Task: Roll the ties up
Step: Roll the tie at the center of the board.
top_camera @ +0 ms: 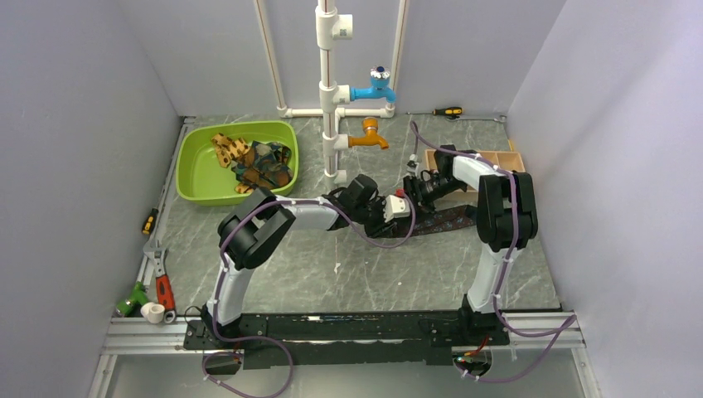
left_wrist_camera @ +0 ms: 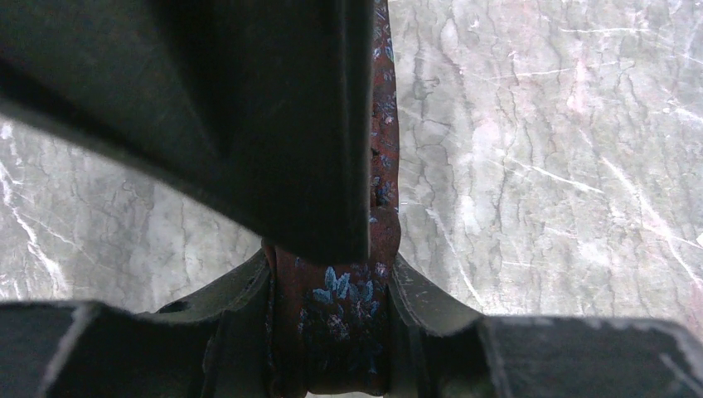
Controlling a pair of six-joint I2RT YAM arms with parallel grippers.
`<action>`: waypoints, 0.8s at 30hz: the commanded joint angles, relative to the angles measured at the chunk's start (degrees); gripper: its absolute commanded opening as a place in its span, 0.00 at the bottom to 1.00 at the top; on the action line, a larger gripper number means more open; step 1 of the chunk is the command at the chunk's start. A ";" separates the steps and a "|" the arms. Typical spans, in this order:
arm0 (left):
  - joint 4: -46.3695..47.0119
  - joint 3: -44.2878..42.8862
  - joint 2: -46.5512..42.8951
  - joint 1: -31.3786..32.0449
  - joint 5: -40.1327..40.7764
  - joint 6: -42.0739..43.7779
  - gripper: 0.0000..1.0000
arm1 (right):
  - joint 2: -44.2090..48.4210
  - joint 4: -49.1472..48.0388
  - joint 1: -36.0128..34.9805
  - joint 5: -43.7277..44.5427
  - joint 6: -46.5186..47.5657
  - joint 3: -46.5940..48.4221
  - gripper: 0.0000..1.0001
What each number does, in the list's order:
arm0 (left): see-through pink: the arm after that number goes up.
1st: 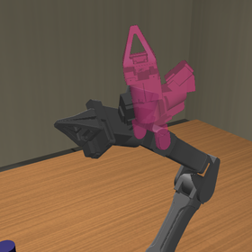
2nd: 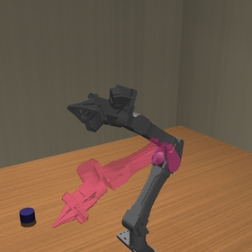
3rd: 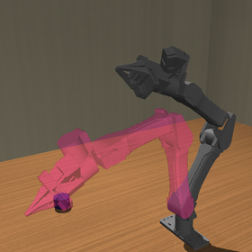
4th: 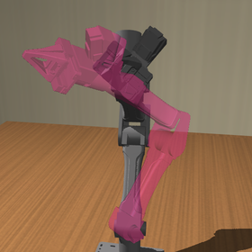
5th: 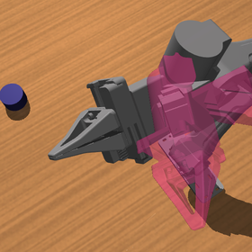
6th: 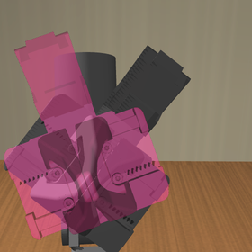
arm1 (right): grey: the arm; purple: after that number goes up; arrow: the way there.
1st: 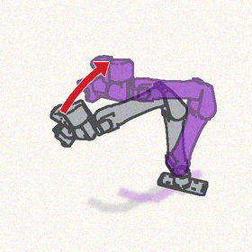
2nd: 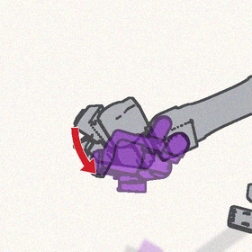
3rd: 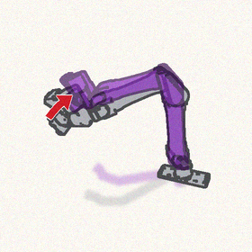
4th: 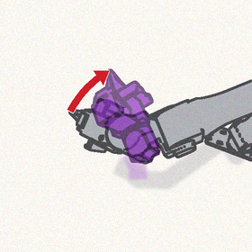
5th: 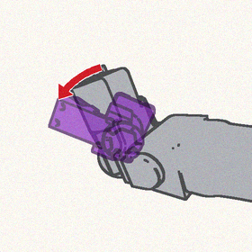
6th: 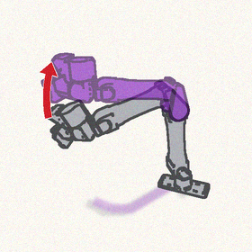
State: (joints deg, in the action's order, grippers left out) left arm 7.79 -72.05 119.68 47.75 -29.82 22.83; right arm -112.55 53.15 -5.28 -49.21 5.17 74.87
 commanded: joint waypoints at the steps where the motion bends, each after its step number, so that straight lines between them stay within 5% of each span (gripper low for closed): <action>1: -17.87 1.85 3.14 0.81 7.15 1.59 0.27 | 1.69 0.55 -0.36 -6.73 -1.02 0.36 0.53; 13: -19.15 0.53 3.57 0.79 6.31 2.37 0.34 | -5.31 -3.59 -2.15 -1.70 -0.34 -0.84 0.46; 15: -19.37 0.45 3.68 0.80 6.16 2.60 0.34 | -5.32 -5.21 -2.17 -1.28 -0.86 -1.27 0.34; 18: -19.66 0.53 3.62 0.82 5.81 2.79 0.36 | -4.96 -5.91 -2.12 -0.08 -0.60 -2.29 0.00; 24: -15.54 1.53 2.02 -0.26 3.31 2.96 0.55 | -6.64 -3.47 0.41 4.33 2.67 -3.91 0.00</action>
State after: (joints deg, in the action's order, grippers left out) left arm 2.85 -74.37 119.59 48.36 -27.70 24.36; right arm -117.34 51.07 -6.35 -54.70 3.51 73.21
